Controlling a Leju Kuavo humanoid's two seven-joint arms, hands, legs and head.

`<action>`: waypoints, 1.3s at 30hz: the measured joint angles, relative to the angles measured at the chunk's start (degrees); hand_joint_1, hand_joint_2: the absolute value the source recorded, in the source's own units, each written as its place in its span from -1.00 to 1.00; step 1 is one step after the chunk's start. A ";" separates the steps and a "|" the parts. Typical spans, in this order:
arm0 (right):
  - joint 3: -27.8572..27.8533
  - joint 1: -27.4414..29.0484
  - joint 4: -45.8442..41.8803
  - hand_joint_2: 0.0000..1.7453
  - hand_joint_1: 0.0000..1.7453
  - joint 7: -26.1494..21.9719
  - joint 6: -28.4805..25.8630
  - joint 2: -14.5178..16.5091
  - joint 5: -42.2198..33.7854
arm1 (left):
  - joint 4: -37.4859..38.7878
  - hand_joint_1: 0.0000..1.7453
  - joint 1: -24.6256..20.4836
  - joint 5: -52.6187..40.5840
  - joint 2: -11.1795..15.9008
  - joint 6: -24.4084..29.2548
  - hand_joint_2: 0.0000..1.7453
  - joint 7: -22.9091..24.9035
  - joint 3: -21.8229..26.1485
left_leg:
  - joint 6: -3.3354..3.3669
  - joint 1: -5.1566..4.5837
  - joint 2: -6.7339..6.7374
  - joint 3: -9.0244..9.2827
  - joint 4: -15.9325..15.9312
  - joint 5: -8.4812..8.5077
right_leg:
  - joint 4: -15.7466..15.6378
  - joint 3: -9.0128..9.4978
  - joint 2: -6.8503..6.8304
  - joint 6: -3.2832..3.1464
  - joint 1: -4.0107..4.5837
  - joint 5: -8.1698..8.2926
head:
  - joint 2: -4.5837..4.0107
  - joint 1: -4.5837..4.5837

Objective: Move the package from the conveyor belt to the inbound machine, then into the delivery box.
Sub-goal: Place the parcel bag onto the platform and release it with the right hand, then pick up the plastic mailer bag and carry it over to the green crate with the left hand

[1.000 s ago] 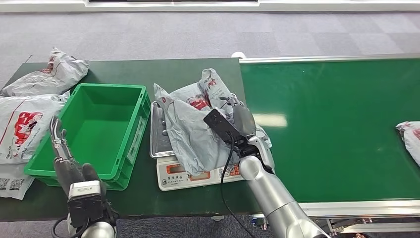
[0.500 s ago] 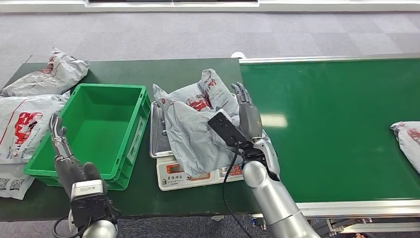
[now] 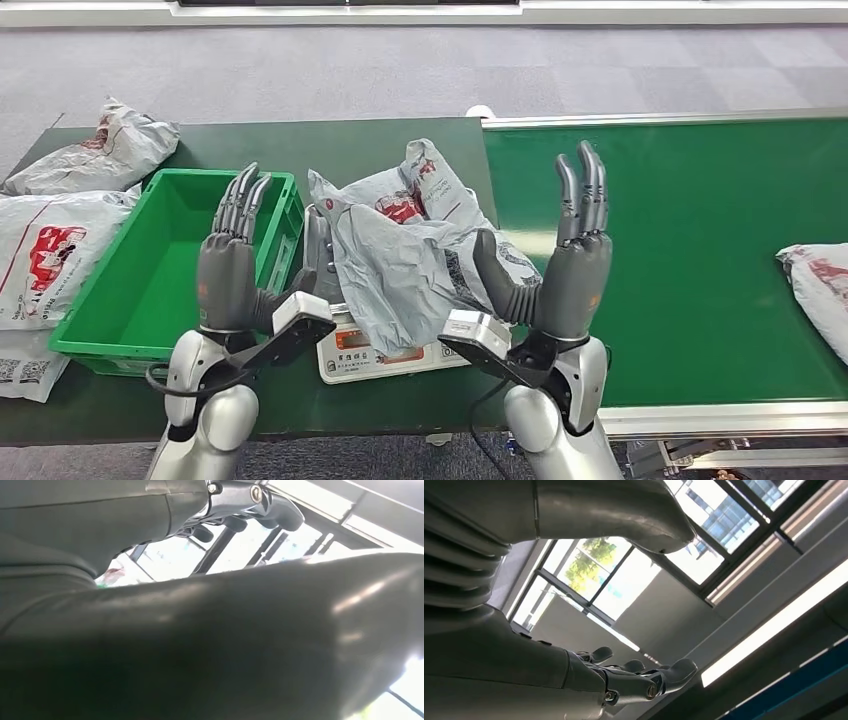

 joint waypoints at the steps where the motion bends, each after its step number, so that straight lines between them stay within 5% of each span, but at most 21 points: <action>1: 0.23 0.63 -1.13 1.00 -1.00 -0.15 -0.36 -0.28 -0.09 | 1.84 -1.00 -1.58 0.17 0.67 -0.07 -1.00 -0.05 -0.28 | -0.01 0.00 0.08 0.01 0.00 0.02 | 0.01 -0.02 0.06 -0.02 0.00 0.04 | 0.00 0.01; 7: 0.93 2.10 -4.42 1.00 -1.00 -1.05 -2.18 -1.68 -1.27 | 8.67 -1.00 -7.59 0.57 3.87 -4.11 -1.00 0.61 -2.55 | 0.00 0.00 0.09 -0.01 0.01 0.13 | 0.01 -0.08 0.14 -0.04 0.00 0.14 | 0.00 -0.01; 12: 1.04 2.70 -5.47 1.00 -1.00 -2.27 -3.42 -3.83 -2.73 | 22.40 -1.00 -18.96 1.96 7.35 -12.40 -1.00 -1.86 -7.46 | -0.03 0.00 0.04 -0.04 0.01 0.25 | 0.01 -0.09 0.10 -0.02 0.00 0.26 | 0.00 0.00; 17: 1.02 4.24 -5.50 1.00 -1.00 -4.63 -3.46 -4.98 -4.15 | 35.46 -1.00 -27.08 -0.91 7.94 -14.83 -1.00 -3.16 -13.40 | -0.05 0.00 0.10 -0.04 0.01 0.27 | 0.01 -0.13 0.19 -0.02 -0.01 0.33 | 0.00 0.01; 21: 0.84 5.24 -5.50 1.00 -1.00 -6.49 -3.50 -5.49 -5.37 | 43.39 -1.00 -31.81 -1.25 7.55 -19.56 1.00 -5.36 -17.92 | -0.05 0.00 0.08 -0.07 0.01 0.27 | 0.01 -0.17 0.21 -0.02 0.00 0.33 | 0.00 0.00; 27: 0.72 6.00 -5.42 1.00 -1.00 -8.21 -3.52 -5.74 -6.94 | 51.99 -1.00 -35.54 -1.35 4.19 -23.60 1.00 -7.38 -25.35 | -0.05 -0.01 0.08 -0.14 0.01 0.27 | 0.01 -0.18 0.20 -0.02 -0.02 0.33 | 0.00 0.01; 39: 0.69 4.96 -4.95 1.00 -1.00 -7.09 -3.52 -5.79 -7.67 | 59.03 -1.00 -38.24 -1.09 -1.53 -30.50 1.00 -9.02 -33.00 | 0.00 -0.01 -0.01 -0.18 0.01 0.32 | 0.01 -0.15 0.08 -0.01 -0.04 0.33 | 0.00 0.01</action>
